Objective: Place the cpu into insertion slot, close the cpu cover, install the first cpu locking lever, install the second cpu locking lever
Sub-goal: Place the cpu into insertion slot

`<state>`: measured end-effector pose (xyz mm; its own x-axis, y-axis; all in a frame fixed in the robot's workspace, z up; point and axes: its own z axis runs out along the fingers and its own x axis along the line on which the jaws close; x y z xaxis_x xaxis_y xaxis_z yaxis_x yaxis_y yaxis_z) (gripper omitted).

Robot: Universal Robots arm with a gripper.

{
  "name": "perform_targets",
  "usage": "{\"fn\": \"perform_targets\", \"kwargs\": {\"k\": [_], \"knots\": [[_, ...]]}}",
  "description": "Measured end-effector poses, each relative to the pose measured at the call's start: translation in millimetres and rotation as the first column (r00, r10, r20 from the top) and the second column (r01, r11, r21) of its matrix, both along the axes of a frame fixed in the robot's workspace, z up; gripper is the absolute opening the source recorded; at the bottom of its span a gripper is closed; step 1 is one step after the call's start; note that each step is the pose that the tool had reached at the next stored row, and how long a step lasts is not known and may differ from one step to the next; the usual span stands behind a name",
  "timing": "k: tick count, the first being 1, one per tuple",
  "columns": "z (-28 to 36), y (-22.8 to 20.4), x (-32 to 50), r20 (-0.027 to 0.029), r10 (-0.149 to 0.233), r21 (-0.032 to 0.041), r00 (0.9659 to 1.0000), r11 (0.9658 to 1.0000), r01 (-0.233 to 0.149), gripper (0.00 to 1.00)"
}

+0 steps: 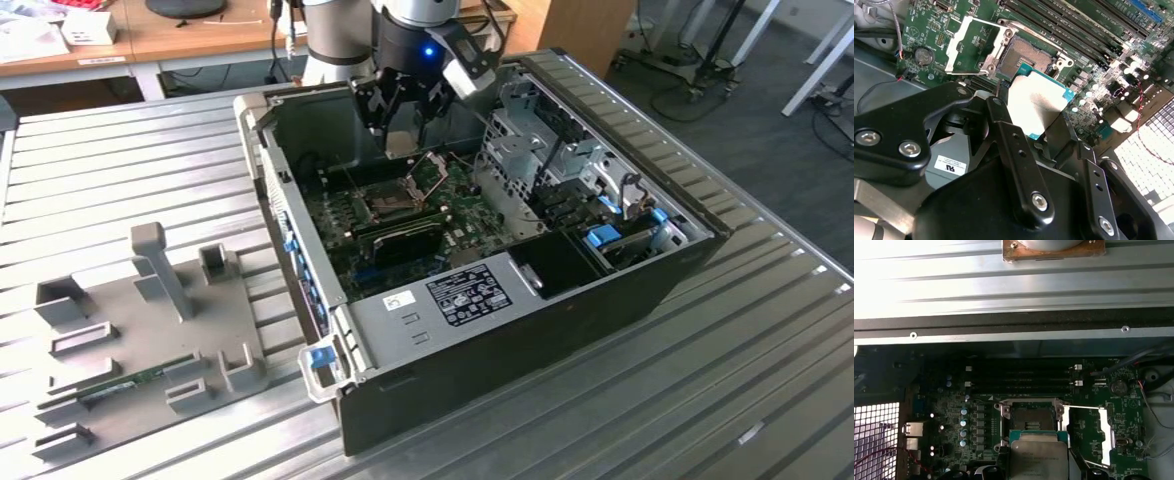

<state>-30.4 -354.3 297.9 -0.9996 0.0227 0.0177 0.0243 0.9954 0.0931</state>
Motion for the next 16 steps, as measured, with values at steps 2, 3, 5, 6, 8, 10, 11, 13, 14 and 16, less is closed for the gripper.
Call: {"fn": "perform_targets", "kwargs": {"k": [2, 3, 5, 6, 8, 10, 11, 13, 14, 16], "knots": [[-0.1, 0.0, 0.0, 0.0, 0.0, -0.0001, 1.0, 1.0, 0.0, 0.54], [-0.1, 0.0, 0.0, 0.0, 0.0, 0.0, 1.0, 1.0, 0.0, 0.54], [-0.4, 0.0, 0.0, 0.0, 0.0, 0.0001, 1.0, 1.0, 0.0, 0.54], [-0.7, 0.0, -0.2, 0.0002, 0.0, 0.0002, 1.0, 1.0, 0.0, 0.54], [-1.5, 0.0, -0.9, 0.0001, 0.0, 0.0002, 1.0, 1.0, 0.0, 0.54], [-2.2, 0.0, -2.0, 0.0001, 0.0, 0.0, 1.0, 1.0, 0.0, 0.54], [-2.3, 0.0, -2.4, 0.0, 0.0, -0.0002, 1.0, 1.0, 0.0, 0.54], [-2.3, 0.0, -2.4, -0.0001, 0.0, -0.0003, 1.0, 1.0, 0.0, 0.54], [-2.6, 0.1, -2.4, 0.0, 0.0, 0.0, 1.0, 1.0, 0.0, 0.54], [-2.6, 0.1, -2.5, 0.0001, 0.0, 0.0, 1.0, 1.0, 0.0, 0.54]]}}
